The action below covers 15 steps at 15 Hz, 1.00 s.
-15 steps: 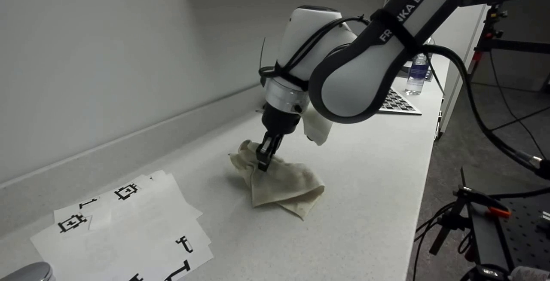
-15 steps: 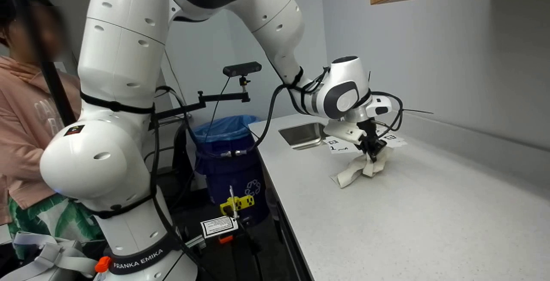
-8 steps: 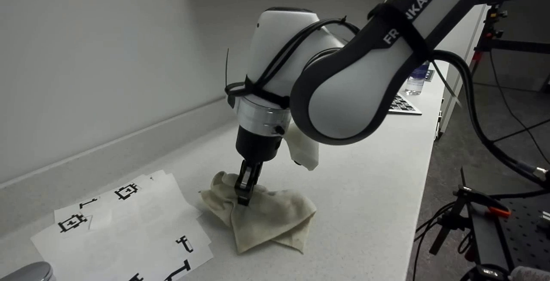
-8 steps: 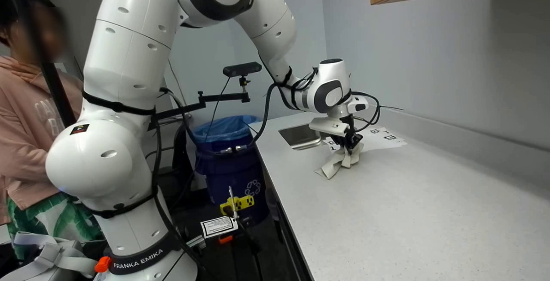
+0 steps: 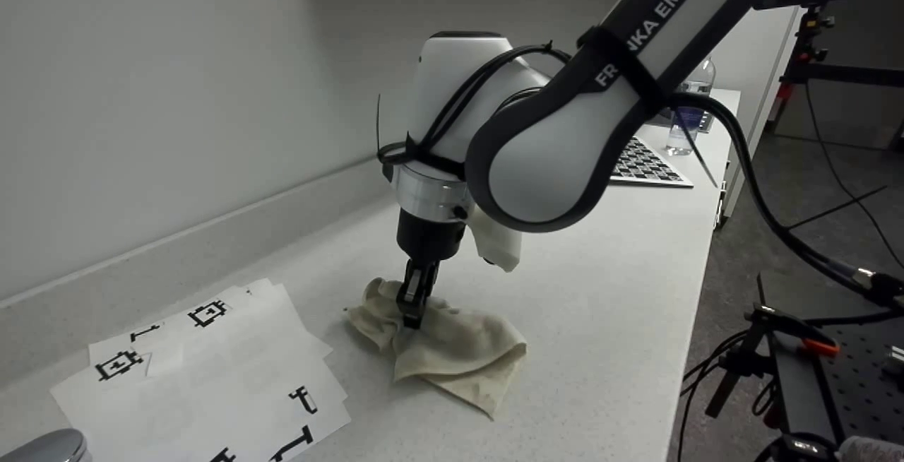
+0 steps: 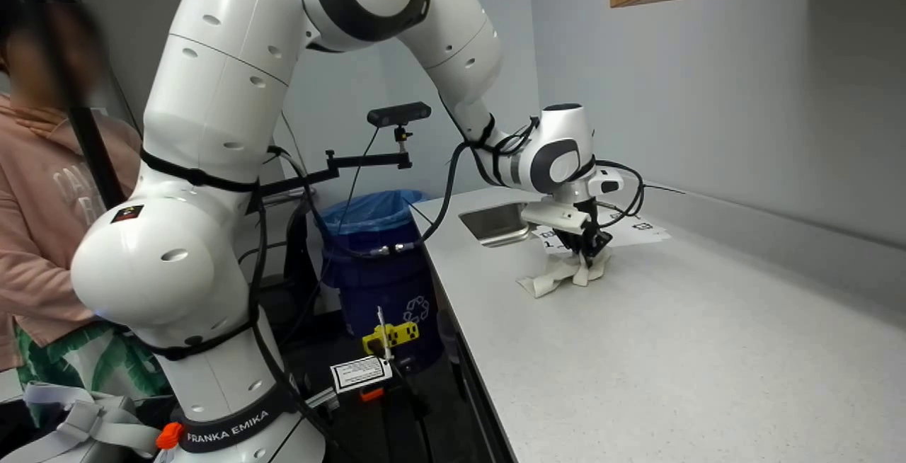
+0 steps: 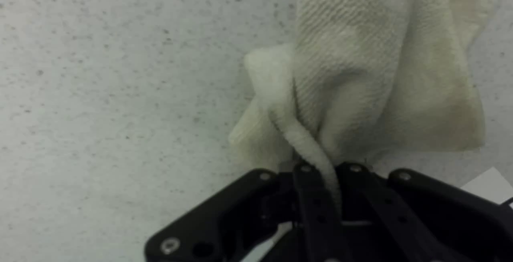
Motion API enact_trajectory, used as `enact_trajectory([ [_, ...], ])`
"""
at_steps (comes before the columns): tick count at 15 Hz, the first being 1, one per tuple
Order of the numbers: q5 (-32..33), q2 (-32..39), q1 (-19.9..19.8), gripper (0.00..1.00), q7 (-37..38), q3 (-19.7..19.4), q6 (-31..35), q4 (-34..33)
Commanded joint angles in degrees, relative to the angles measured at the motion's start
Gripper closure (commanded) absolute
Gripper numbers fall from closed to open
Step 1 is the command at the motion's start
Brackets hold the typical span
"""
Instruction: Wipe the countertop with the towel
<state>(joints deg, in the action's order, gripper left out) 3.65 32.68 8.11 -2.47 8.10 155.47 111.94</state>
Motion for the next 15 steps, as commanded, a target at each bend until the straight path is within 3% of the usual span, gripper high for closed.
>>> enact_trajectory([
  [1,-1.1,-0.7,-2.3,0.98,-0.6,-1.6,0.3,0.9],
  [10,-5.1,-5.0,-8.9,0.98,1.5,-4.6,7.5,8.7],
  [15,-5.7,-5.8,-9.1,0.98,1.8,-4.5,9.5,10.3],
])
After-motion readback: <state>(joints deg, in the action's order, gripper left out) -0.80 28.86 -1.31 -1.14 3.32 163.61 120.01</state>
